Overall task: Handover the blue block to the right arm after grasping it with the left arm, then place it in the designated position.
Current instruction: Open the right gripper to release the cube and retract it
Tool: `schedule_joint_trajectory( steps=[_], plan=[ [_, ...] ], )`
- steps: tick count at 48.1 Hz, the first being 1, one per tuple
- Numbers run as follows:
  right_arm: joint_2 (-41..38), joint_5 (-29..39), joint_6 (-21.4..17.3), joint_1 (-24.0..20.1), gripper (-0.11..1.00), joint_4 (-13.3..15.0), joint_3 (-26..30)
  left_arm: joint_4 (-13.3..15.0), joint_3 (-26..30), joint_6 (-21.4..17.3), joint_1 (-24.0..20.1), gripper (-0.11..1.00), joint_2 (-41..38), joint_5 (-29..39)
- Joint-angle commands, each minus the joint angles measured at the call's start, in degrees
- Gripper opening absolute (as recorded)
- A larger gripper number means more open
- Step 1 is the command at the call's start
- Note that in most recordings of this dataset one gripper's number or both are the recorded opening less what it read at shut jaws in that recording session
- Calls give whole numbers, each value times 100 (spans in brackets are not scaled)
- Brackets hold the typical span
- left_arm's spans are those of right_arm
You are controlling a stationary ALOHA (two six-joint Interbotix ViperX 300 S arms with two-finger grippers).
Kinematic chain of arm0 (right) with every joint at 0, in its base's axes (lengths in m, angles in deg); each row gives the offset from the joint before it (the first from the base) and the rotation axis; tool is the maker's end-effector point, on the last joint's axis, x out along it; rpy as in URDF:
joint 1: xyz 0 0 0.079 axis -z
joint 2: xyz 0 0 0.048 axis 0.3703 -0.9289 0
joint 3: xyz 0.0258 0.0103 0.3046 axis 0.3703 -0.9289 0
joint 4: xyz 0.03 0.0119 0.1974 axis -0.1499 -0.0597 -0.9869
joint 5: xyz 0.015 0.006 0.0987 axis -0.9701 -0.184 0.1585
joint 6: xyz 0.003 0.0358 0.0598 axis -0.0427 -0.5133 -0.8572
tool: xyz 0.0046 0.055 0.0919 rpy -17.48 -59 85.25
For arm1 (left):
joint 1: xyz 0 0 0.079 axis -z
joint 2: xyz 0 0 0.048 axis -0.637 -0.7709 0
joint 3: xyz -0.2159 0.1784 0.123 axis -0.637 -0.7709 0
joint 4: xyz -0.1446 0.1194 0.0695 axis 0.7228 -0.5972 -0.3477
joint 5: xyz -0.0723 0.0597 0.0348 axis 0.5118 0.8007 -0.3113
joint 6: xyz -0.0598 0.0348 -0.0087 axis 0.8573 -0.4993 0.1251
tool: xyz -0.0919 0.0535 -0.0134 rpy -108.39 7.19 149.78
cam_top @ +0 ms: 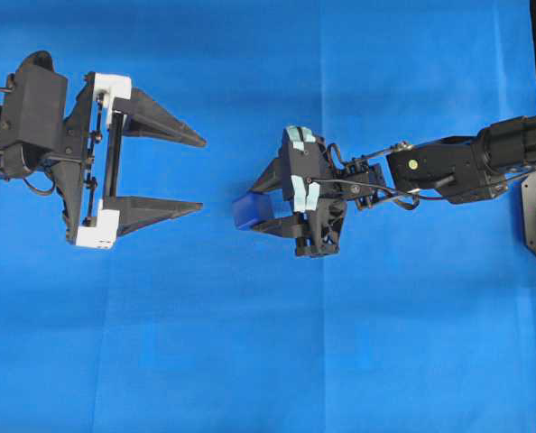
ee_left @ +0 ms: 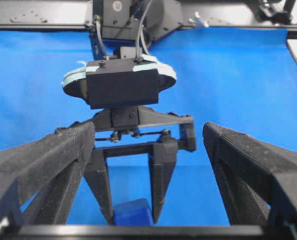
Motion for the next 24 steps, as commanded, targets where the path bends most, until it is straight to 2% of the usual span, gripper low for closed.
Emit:
schedule_joint_trajectory(
  steps=[1, 15, 17, 22, 24],
  plan=[
    [53, -53, 9, 9, 37, -18, 132, 9, 158, 0, -18, 93, 35, -26],
    [-53, -62, 9, 26, 38, -220, 229, 0, 158, 0, -9, 93, 35, -26],
    [-53, -62, 9, 26, 46, -272, 229, 0, 158, 9, -18, 93, 44, -26],
    [-53, -62, 9, 35, 75, -378, 229, 9, 158, 0, -18, 93, 44, -26],
    [-53, -62, 9, 35, 81, -387, 220, 0, 158, 0, -18, 93, 35, -26]
  ],
)
